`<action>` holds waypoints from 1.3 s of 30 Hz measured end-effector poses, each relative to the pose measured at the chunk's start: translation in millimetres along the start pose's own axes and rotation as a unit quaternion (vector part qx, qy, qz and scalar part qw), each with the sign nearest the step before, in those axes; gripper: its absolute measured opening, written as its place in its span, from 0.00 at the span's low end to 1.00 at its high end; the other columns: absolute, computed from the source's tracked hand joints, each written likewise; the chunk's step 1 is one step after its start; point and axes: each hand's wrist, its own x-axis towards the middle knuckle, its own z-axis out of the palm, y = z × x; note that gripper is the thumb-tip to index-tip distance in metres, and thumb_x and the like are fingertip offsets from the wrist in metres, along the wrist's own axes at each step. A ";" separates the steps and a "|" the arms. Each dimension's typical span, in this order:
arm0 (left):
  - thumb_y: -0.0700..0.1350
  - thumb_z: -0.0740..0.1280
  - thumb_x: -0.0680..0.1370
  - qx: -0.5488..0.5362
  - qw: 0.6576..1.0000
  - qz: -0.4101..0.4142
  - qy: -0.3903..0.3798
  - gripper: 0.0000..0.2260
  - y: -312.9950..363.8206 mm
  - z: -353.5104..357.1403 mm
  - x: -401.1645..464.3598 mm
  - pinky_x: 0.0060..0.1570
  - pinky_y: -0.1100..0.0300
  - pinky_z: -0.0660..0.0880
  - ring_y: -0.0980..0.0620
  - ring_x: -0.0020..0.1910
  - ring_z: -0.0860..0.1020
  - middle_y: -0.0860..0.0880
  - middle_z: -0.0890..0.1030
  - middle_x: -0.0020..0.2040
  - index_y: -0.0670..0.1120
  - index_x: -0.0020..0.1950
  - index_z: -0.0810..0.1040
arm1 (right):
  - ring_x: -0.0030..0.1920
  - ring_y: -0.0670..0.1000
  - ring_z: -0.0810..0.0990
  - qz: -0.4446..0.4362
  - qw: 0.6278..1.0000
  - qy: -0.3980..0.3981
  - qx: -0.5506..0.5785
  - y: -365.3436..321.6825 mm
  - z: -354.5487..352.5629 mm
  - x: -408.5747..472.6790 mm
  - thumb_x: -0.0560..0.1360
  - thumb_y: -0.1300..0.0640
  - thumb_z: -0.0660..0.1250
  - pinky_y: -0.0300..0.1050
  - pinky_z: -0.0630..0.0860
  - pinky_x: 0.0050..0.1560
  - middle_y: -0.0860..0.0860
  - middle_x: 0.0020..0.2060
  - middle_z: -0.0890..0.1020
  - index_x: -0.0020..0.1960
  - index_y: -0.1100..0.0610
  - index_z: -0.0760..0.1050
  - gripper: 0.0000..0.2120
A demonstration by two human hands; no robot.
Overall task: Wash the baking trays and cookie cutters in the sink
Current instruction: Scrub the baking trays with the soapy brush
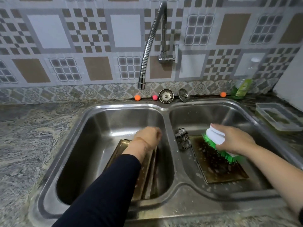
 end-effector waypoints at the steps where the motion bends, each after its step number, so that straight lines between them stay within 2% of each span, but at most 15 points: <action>1: 0.49 0.59 0.79 0.006 1.000 0.023 0.005 0.10 19.6 -0.1 3.6 0.52 0.54 0.76 0.48 0.54 0.78 0.50 0.80 0.54 0.52 0.54 0.78 | 0.65 0.51 0.73 0.000 1.000 -0.011 0.000 9.5 -6.4 1.2 0.65 0.49 0.73 0.46 0.75 0.53 0.45 0.70 0.69 0.74 0.36 0.57 0.42; 4: 0.51 0.57 0.80 0.017 0.998 0.063 -0.008 0.11 73.4 11.0 13.0 0.49 0.55 0.76 0.47 0.52 0.78 0.49 0.80 0.53 0.51 0.55 0.78 | 0.64 0.51 0.73 -0.008 1.000 -0.027 0.006 46.3 -28.3 8.4 0.65 0.48 0.73 0.45 0.73 0.53 0.45 0.70 0.70 0.73 0.39 0.61 0.39; 7: 0.51 0.57 0.80 -0.009 0.996 0.053 -0.065 0.11 112.5 40.6 22.9 0.49 0.54 0.75 0.46 0.50 0.79 0.48 0.81 0.52 0.51 0.54 0.77 | 0.62 0.52 0.75 -0.001 1.000 -0.027 0.016 90.8 -54.9 18.7 0.66 0.51 0.73 0.47 0.74 0.57 0.48 0.67 0.73 0.71 0.44 0.67 0.34; 9: 0.49 0.57 0.80 -0.019 0.993 0.016 -0.112 0.12 132.4 69.7 32.4 0.52 0.54 0.75 0.45 0.51 0.79 0.46 0.80 0.52 0.49 0.55 0.78 | 0.62 0.52 0.75 0.004 1.000 -0.016 0.016 122.3 -79.0 26.7 0.66 0.51 0.74 0.45 0.72 0.59 0.48 0.67 0.74 0.70 0.46 0.69 0.34; 12: 0.48 0.60 0.79 -0.046 0.986 -0.075 -0.143 0.13 138.4 117.5 46.5 0.59 0.50 0.74 0.44 0.58 0.77 0.46 0.79 0.59 0.48 0.61 0.77 | 0.62 0.53 0.75 0.013 1.000 0.020 0.011 160.1 -114.1 42.6 0.67 0.52 0.73 0.42 0.70 0.55 0.49 0.67 0.74 0.70 0.46 0.70 0.32; 14: 0.54 0.63 0.77 -0.071 0.976 -0.111 -0.175 0.16 131.9 157.4 70.0 0.60 0.46 0.73 0.45 0.59 0.77 0.48 0.78 0.61 0.55 0.64 0.73 | 0.61 0.55 0.75 0.020 0.998 0.049 0.019 189.3 -133.7 58.6 0.67 0.53 0.73 0.45 0.72 0.56 0.50 0.66 0.75 0.69 0.46 0.70 0.31; 16: 0.63 0.67 0.69 -0.055 0.967 -0.132 -0.209 0.20 118.1 200.5 96.8 0.57 0.46 0.74 0.49 0.56 0.77 0.54 0.76 0.59 0.66 0.60 0.68 | 0.61 0.55 0.75 0.024 0.997 0.070 0.034 213.7 -141.9 78.5 0.67 0.54 0.73 0.47 0.72 0.57 0.51 0.65 0.75 0.69 0.46 0.70 0.31; 18: 0.65 0.64 0.67 -0.090 0.954 -0.186 -0.216 0.18 112.6 227.8 110.3 0.54 0.46 0.75 0.48 0.53 0.77 0.53 0.75 0.56 0.68 0.55 0.68 | 0.62 0.55 0.74 0.026 0.996 0.076 0.044 232.2 -137.8 99.7 0.68 0.54 0.72 0.46 0.71 0.56 0.51 0.66 0.74 0.70 0.47 0.69 0.31; 21: 0.66 0.57 0.67 -0.138 0.946 -0.226 -0.189 0.17 133.0 226.2 105.2 0.55 0.45 0.76 0.46 0.53 0.77 0.49 0.73 0.59 0.67 0.54 0.69 | 0.64 0.55 0.73 0.024 0.996 0.066 0.061 253.4 -115.4 133.4 0.67 0.53 0.73 0.46 0.71 0.59 0.51 0.67 0.73 0.71 0.50 0.68 0.33; 24: 0.64 0.54 0.74 -0.144 0.941 -0.242 -0.190 0.20 116.6 254.4 115.7 0.59 0.45 0.74 0.43 0.59 0.75 0.47 0.69 0.67 0.65 0.65 0.64 | 0.67 0.55 0.72 0.028 0.997 0.048 0.062 264.4 -94.6 159.2 0.68 0.51 0.72 0.49 0.72 0.62 0.50 0.70 0.70 0.73 0.49 0.64 0.36; 27: 0.70 0.51 0.71 -0.117 0.952 -0.231 -0.165 0.26 115.8 257.7 112.6 0.56 0.44 0.75 0.46 0.55 0.76 0.49 0.73 0.60 0.62 0.65 0.65 | 0.68 0.55 0.70 0.034 0.997 0.057 0.051 271.5 -72.1 171.3 0.69 0.51 0.72 0.50 0.72 0.63 0.49 0.72 0.68 0.75 0.47 0.61 0.37; 30: 0.59 0.53 0.77 -0.136 0.947 -0.231 -0.179 0.19 148.1 223.4 103.0 0.53 0.49 0.76 0.47 0.52 0.74 0.48 0.70 0.58 0.58 0.67 0.64 | 0.67 0.58 0.70 0.060 0.992 0.085 0.065 275.8 -55.6 175.5 0.70 0.51 0.71 0.52 0.73 0.59 0.50 0.71 0.67 0.75 0.44 0.59 0.37; 32: 0.53 0.55 0.79 -0.122 0.950 -0.221 -0.186 0.17 159.1 215.1 100.2 0.55 0.51 0.74 0.43 0.56 0.73 0.45 0.67 0.61 0.56 0.69 0.63 | 0.66 0.59 0.71 0.064 0.991 0.093 0.069 277.2 -51.5 176.2 0.70 0.50 0.71 0.52 0.74 0.57 0.51 0.70 0.68 0.74 0.44 0.59 0.37; 35: 0.53 0.57 0.79 -0.120 0.952 -0.227 -0.166 0.16 170.7 204.0 94.7 0.60 0.49 0.72 0.41 0.60 0.72 0.43 0.66 0.64 0.57 0.67 0.65 | 0.64 0.59 0.73 0.068 0.991 0.097 0.065 277.1 -55.9 174.4 0.69 0.50 0.72 0.50 0.74 0.50 0.52 0.68 0.71 0.74 0.45 0.60 0.37; 39: 0.50 0.54 0.79 -0.150 0.955 -0.223 -0.124 0.12 177.6 194.5 88.6 0.56 0.49 0.75 0.45 0.54 0.76 0.45 0.74 0.61 0.56 0.62 0.65 | 0.59 0.60 0.75 0.050 0.989 0.122 0.061 266.9 -75.9 168.2 0.68 0.50 0.72 0.49 0.73 0.44 0.54 0.63 0.75 0.73 0.47 0.61 0.36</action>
